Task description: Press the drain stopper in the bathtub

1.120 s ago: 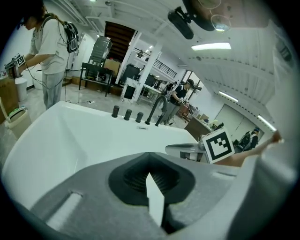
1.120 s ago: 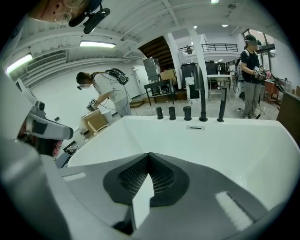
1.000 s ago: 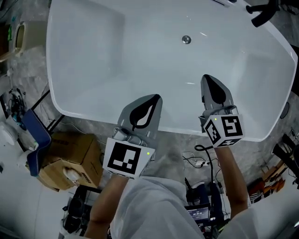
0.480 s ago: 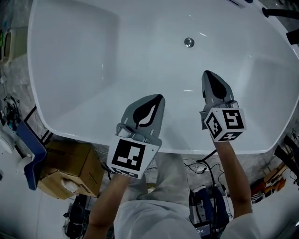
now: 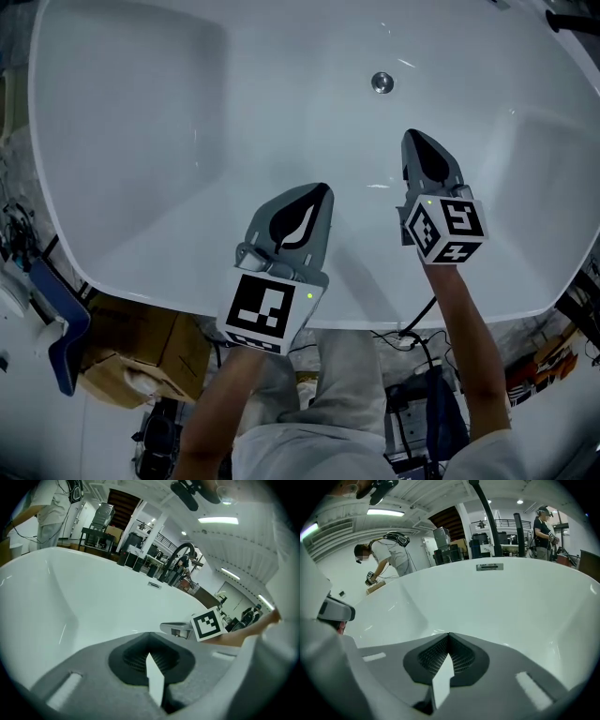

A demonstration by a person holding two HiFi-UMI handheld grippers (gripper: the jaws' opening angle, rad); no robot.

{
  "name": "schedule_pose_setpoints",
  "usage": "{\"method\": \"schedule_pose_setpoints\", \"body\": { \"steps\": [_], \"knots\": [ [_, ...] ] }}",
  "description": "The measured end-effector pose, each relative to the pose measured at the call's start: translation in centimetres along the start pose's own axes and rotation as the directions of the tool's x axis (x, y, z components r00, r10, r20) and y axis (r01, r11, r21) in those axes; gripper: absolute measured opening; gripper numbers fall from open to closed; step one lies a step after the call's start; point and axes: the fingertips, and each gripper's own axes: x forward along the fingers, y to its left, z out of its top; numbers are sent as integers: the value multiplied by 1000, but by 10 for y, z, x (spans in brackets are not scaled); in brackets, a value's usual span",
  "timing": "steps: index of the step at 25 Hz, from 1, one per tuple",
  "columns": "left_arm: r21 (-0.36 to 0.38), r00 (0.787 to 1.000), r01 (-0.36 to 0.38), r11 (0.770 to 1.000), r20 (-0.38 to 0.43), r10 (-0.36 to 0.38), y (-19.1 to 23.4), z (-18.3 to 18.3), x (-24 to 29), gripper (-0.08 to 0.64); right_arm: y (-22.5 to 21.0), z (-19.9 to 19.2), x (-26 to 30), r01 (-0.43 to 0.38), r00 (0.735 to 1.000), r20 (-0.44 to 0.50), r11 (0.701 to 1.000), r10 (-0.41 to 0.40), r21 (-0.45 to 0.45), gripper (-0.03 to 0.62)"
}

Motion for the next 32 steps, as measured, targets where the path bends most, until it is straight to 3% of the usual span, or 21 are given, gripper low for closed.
{"method": "schedule_pose_setpoints", "body": {
  "steps": [21, 32],
  "knots": [
    [9, 997, -4, 1000, -73, 5, 47, -77, 99, 0, -53, -76, 109, 20, 998, -55, 1000, -20, -3, 2],
    [20, 994, 14, 1000, -107, -11, 70, -110, 133, -2, -78, -125, 152, 30, 990, -134, 999, -34, -29, 2]
  ]
}}
